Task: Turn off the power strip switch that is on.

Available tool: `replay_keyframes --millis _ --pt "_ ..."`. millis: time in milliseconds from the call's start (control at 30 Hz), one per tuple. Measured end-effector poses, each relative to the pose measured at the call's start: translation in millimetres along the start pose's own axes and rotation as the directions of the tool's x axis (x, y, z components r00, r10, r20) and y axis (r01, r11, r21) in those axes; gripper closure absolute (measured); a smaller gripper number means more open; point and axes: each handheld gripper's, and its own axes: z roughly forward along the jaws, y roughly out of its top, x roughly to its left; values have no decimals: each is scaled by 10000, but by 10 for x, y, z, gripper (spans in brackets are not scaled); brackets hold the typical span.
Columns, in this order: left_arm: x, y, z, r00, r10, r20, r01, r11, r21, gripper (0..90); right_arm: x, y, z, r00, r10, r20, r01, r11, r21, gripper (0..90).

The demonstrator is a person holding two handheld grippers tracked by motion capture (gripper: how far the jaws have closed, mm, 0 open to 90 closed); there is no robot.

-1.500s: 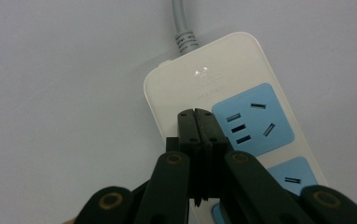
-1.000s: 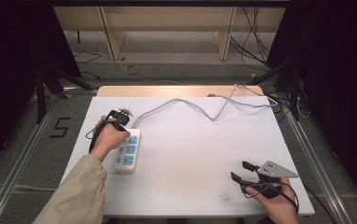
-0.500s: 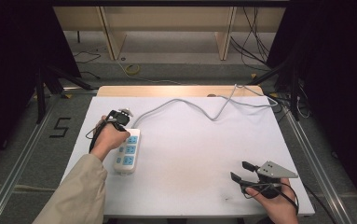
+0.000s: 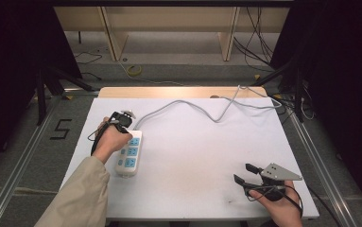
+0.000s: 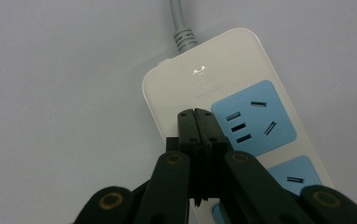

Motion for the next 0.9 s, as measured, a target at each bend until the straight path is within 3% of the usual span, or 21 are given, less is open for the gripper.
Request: replay_keyframes --millis 233,900 --pt "-19 0 -2 9998 159 -149 -159 9999 18 898 0 0 0 10000 13 -11 -13 10000 16 368" --pt "-7 -8 -2 10000 16 -59 -17 10000 -79 898 -3 2 2 10000 -27 -12 27 10000 -3 368"
